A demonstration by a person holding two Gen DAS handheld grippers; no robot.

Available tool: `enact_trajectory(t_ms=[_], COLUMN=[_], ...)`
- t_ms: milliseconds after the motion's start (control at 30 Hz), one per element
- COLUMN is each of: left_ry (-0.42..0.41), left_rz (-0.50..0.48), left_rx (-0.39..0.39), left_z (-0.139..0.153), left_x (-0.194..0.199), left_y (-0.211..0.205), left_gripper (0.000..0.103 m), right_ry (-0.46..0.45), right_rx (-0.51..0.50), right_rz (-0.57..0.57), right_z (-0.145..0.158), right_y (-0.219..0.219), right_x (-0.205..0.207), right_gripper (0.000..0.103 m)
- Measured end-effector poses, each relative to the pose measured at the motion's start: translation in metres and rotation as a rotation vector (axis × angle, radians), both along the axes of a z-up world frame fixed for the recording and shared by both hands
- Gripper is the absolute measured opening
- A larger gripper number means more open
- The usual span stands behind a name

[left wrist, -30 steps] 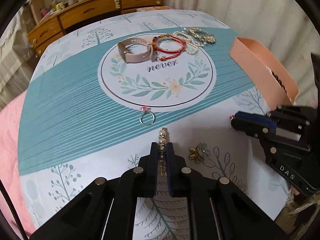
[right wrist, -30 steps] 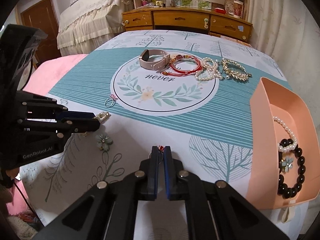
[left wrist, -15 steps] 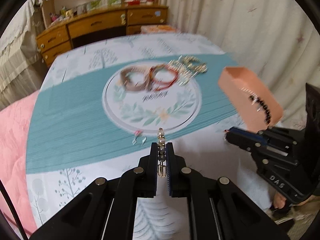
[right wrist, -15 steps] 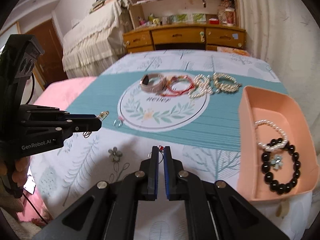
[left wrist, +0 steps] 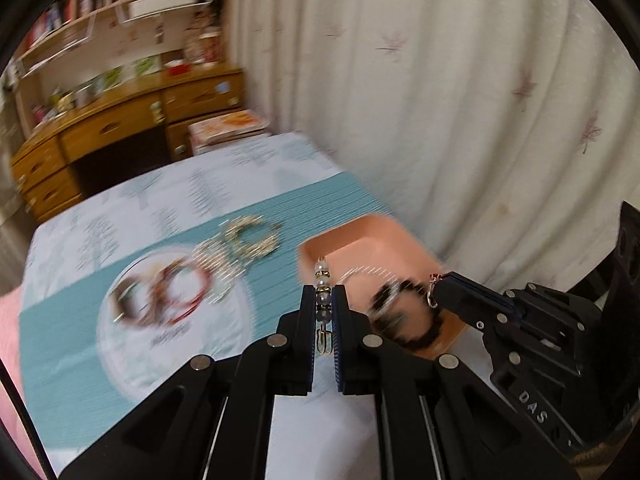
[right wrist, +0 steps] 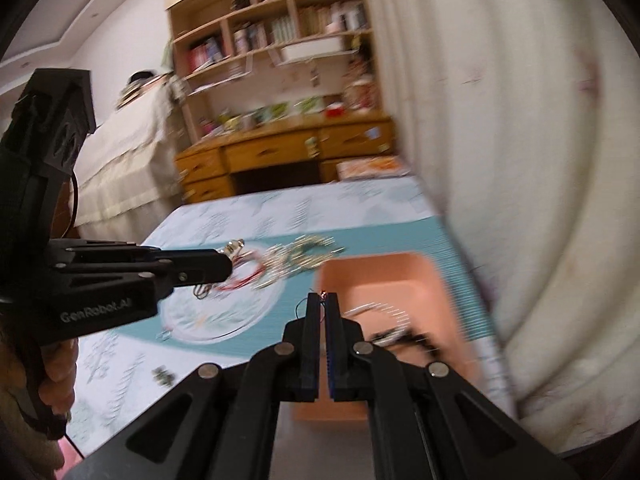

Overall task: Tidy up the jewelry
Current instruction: 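Carry the brooch into the pink tray with the left tool while the right tool drops the ring there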

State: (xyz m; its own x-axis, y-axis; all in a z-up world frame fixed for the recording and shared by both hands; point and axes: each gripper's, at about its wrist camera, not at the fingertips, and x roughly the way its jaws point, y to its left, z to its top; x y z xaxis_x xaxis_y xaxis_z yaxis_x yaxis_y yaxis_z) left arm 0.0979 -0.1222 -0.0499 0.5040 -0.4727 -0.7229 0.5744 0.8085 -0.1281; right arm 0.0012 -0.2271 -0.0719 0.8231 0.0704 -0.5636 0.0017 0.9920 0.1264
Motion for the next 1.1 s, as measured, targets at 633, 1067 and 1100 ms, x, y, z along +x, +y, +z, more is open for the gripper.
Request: enact_trajectory(t_ms=[633,1067,1100], left_ry=[0.072,0.04,0.04], left_rz=[-0.027,0.092,0.1], left_rx=[0.074,0.029,0.024], left_z=[-0.062,-0.046,-0.045], left_x=[0.017,-0.003,-0.004], left_y=[-0.069,-0.025,-0.022], left_gripper=[0.05,0.068,0.068], right_ry=[0.234,0.243,0.244], right_rx=[0.019,0.02,0.019], right_rz=[-0.085,-0.055,-0.053], right_z=[-0.053,-0.051,-0.05], right_y=[-0.031,-0.015,-0.014], right_x=[0.012,0.005,0.004], right_gripper=[0.003,0.004,0.004])
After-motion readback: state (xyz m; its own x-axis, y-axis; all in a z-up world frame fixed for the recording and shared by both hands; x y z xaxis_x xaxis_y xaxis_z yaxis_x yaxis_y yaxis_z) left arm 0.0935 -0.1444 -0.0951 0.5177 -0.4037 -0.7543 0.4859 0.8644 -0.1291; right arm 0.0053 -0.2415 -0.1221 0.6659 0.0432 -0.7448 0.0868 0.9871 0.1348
